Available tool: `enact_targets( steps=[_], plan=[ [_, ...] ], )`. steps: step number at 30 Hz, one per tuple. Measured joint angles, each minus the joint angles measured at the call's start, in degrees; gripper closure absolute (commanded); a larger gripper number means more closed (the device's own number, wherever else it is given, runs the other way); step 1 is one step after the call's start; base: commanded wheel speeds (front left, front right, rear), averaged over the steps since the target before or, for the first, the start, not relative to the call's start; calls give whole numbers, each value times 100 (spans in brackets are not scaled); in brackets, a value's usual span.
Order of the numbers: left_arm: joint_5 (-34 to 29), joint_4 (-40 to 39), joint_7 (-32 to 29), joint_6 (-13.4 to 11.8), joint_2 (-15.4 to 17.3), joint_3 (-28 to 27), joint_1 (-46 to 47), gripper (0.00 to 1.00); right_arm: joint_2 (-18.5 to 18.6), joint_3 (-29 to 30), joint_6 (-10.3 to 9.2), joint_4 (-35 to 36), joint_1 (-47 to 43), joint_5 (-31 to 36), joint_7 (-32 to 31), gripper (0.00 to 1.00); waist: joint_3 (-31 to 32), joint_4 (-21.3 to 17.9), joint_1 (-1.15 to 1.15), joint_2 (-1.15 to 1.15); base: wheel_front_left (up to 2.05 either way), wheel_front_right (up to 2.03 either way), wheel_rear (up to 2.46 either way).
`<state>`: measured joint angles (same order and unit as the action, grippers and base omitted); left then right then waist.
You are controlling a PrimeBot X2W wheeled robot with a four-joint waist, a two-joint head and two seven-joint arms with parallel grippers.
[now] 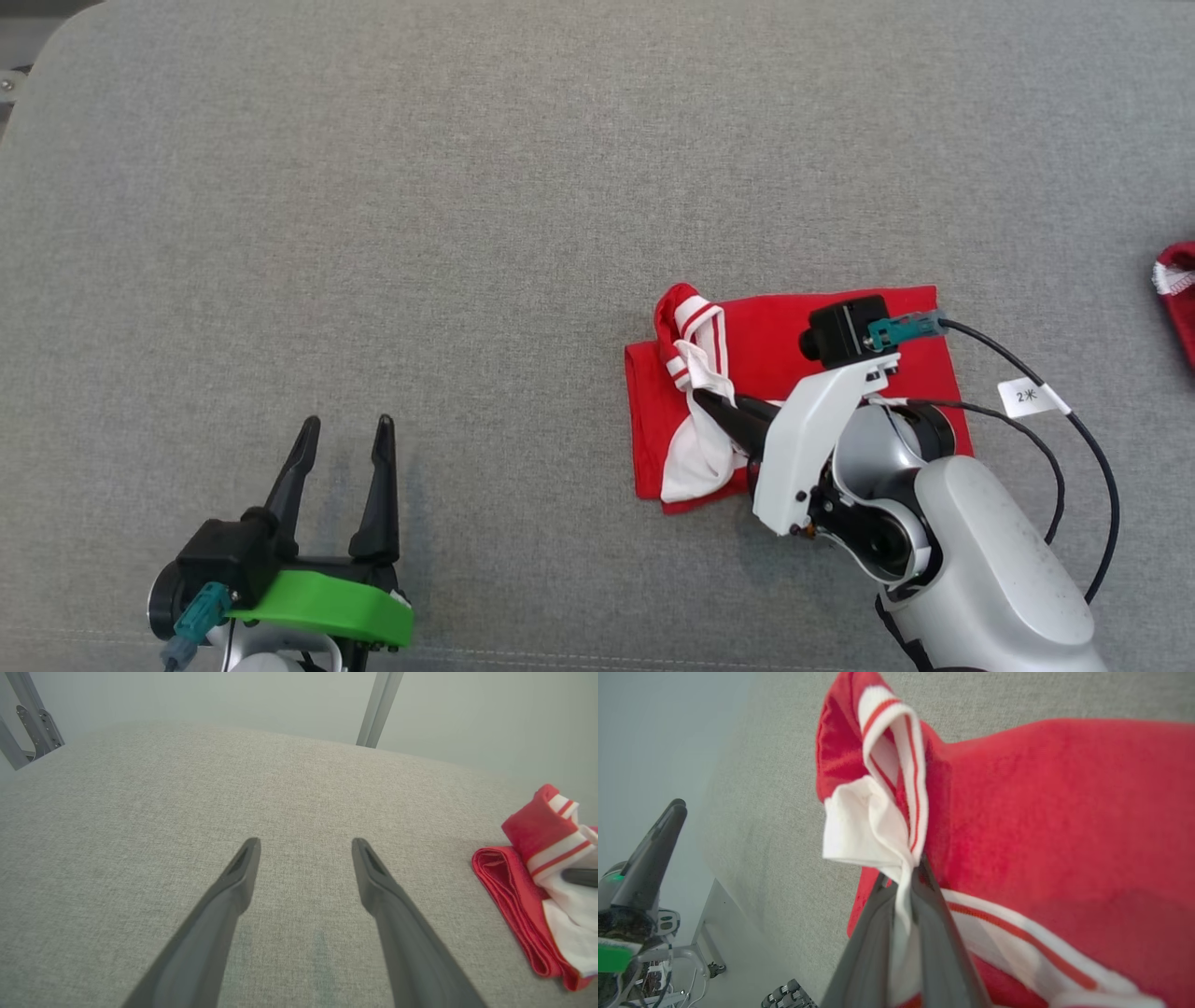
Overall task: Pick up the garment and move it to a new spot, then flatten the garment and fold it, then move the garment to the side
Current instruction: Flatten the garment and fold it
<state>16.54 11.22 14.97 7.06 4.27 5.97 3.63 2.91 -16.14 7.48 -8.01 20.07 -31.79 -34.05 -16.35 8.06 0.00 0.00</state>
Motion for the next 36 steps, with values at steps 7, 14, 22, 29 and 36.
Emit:
enact_targets(
  steps=[7,14,22,29,36],
  plan=[
    [-23,24,0,8,-40,-8,-42,0,3,-283,0,-307,196,-196,400,2,50,-58,0,0,0,0,0],
    [-63,1,0,24,-49,-126,-120,0,-10,-449,0,10,248,-443,1163,0,150,-115,0,0,0,0,0],
    [-142,-67,0,25,-53,-369,-418,0,185,664,1,1093,-296,371,2451,0,437,-288,0,0,0,0,0],
    [-208,-188,0,26,-73,-467,-565,0,781,1911,0,1217,-1112,1283,3437,0,725,-503,0,0,0,0,0],
    [-258,-191,0,26,-89,-488,-660,0,1010,2278,1,504,-1546,1947,4537,0,952,-632,0,0,0,0,0]
  ],
)
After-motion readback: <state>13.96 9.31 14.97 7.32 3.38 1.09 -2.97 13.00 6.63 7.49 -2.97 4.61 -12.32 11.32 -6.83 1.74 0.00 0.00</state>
